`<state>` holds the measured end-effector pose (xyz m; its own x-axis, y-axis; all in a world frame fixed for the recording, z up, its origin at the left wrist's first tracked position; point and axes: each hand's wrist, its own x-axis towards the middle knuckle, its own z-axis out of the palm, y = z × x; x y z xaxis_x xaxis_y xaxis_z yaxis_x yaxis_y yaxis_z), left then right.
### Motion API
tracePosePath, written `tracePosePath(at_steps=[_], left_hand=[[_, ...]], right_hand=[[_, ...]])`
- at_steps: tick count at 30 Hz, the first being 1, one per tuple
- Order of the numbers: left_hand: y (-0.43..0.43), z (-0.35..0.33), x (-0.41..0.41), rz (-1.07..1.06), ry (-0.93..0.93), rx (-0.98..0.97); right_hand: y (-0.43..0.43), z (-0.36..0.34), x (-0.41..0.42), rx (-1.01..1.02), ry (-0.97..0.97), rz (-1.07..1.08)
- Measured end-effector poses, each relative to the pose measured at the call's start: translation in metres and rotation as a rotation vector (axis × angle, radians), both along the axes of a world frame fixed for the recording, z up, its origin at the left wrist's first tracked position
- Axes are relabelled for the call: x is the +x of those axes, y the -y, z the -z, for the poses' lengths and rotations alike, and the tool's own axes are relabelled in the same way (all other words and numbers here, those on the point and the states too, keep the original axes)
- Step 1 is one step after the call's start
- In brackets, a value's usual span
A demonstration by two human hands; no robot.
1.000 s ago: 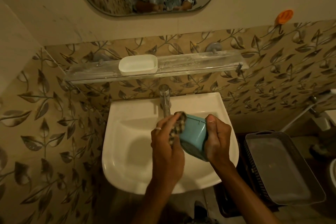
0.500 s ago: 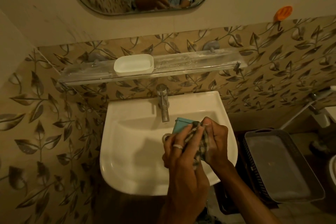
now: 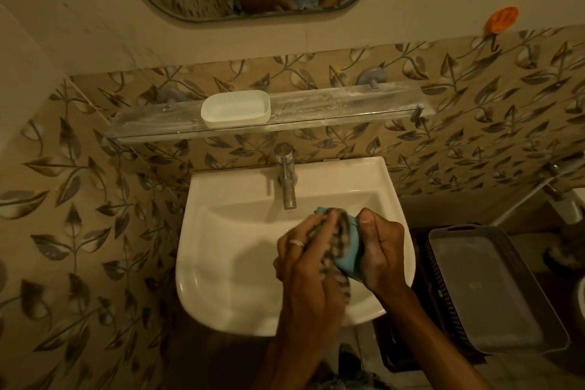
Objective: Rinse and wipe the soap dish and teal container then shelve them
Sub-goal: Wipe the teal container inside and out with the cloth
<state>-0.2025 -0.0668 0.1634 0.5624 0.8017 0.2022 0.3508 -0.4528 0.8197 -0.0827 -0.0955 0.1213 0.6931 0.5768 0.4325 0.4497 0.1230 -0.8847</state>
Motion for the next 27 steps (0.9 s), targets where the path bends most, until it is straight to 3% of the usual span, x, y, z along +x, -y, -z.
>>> tracePosePath(at_steps=[3,5,9,11,13,16,19,23,27], left_hand=[[-0.019,0.004,0.003,-0.082,-0.016,-0.143],[-0.007,0.004,0.009,-0.103,-0.036,-0.065],[0.023,0.009,0.013,0.081,-0.024,0.108],[0.007,0.011,0.011,0.077,-0.033,0.073],[-0.021,0.014,0.009,-0.001,0.014,-0.148],[-0.063,0.022,-0.002,-0.144,0.201,-0.664],[-0.075,0.028,-0.015,-0.283,0.362,-0.886],[-0.062,0.020,-0.020,-0.310,0.416,-0.736],[-0.038,-0.008,-0.013,-0.172,0.393,-0.300]], right_hand=[[-0.001,0.002,-0.002,-0.044,-0.011,0.006],[-0.004,0.002,0.000,-0.053,-0.047,0.030],[-0.001,0.001,0.008,-0.005,-0.073,0.003],[0.002,0.000,0.011,-0.004,-0.127,0.002],[0.004,-0.002,0.011,0.033,-0.211,0.025],[0.006,-0.008,0.016,0.127,-0.395,0.052],[0.007,-0.011,0.026,0.133,-0.553,-0.032],[0.006,-0.015,0.032,0.192,-0.719,-0.203],[0.004,-0.016,0.029,0.242,-0.889,-0.115]])
